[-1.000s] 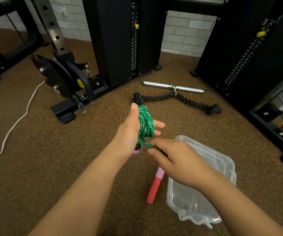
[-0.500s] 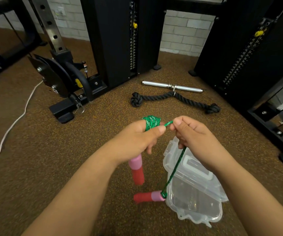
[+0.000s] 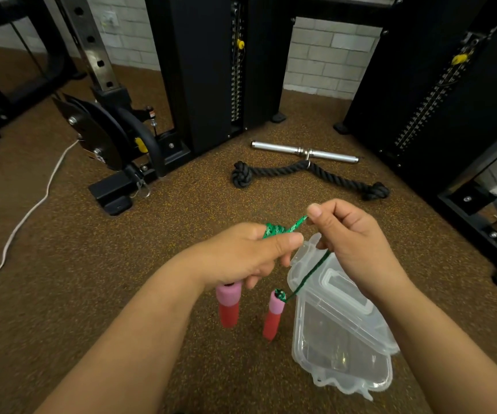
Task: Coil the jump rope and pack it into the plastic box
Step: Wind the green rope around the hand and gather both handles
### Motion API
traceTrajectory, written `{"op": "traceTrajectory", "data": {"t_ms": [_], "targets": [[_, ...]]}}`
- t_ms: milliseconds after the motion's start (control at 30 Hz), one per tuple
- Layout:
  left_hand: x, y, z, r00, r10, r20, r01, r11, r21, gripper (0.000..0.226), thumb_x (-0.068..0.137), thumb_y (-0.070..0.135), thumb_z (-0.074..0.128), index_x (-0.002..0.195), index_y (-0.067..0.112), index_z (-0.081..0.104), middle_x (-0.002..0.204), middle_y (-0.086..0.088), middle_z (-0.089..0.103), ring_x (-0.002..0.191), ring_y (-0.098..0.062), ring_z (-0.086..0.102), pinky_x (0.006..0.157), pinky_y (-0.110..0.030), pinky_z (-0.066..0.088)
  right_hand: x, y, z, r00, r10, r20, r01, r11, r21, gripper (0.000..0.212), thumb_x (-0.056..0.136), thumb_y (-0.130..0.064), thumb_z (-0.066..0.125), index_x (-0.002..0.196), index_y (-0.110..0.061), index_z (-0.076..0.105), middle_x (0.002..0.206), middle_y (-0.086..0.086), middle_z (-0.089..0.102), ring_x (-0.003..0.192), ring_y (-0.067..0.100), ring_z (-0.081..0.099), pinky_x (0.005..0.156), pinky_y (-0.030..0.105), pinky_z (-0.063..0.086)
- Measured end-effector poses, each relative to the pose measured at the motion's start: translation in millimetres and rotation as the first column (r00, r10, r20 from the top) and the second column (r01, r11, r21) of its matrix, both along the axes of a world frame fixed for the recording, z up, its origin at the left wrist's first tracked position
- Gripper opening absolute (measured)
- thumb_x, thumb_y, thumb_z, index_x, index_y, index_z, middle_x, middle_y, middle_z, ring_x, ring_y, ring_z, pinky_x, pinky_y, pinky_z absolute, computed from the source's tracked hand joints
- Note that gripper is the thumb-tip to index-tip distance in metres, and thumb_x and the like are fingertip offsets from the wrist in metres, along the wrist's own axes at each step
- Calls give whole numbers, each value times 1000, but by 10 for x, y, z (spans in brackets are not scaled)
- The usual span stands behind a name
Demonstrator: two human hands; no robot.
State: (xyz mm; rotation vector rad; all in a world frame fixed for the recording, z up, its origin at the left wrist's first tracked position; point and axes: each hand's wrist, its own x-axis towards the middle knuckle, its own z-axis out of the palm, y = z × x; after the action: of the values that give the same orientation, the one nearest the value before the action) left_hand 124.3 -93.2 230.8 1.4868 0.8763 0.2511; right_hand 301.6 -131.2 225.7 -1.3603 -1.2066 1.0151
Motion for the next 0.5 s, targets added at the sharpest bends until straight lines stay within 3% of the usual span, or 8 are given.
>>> {"op": "traceTrajectory", "data": {"t_ms": [67, 167, 300, 400, 500], "targets": [[-10, 9, 19, 993, 34, 114, -27, 997, -66, 40, 87, 55, 48, 70, 20, 54, 45, 8, 35, 41, -10, 37, 48, -21, 38, -3, 2, -36, 1000, 8, 8, -8, 1000, -1, 31, 79, -40, 58, 78, -9, 64, 65, 9, 43, 59, 19, 37, 61, 37, 38], [-48, 17, 35, 946, 129, 299, -76, 980, -183, 42, 86, 58, 43, 66, 22, 51, 44, 9, 33, 41, -11, 36, 49, -20, 36, -46, 2, -154, 998, 48, 33, -47, 999, -15, 23, 85, -39, 54, 78, -23, 68, 54, -8, 45, 53, 9, 41, 61, 35, 42], [-51, 32, 58, 783, 386, 487, -203, 899, -387, 44, 90, 55, 39, 69, 19, 52, 42, 10, 33, 40, -9, 35, 47, -18, 38, -155, -19, -323, 988, 113, 108, -110, 994, -26, 26, 96, -26, 47, 79, -26, 67, 52, -10, 44, 51, 6, 42, 55, 29, 39], [-59, 69, 79, 678, 514, 525, -288, 843, -454, 50, 95, 52, 34, 82, 16, 66, 42, 9, 33, 42, -9, 35, 49, -20, 33, -205, -62, -403, 963, 171, 209, -158, 984, -77, 29, 97, -29, 46, 76, -29, 65, 52, -10, 45, 52, 11, 45, 53, 31, 38], [-64, 84, 62, 657, 553, 513, -346, 825, -446, 54, 98, 49, 32, 110, 11, 68, 48, 7, 37, 48, -9, 39, 53, -19, 38, -244, -120, -410, 928, 229, 293, -206, 973, -106, 26, 98, -29, 45, 78, -25, 62, 54, -5, 51, 50, 17, 51, 48, 34, 40]]}}
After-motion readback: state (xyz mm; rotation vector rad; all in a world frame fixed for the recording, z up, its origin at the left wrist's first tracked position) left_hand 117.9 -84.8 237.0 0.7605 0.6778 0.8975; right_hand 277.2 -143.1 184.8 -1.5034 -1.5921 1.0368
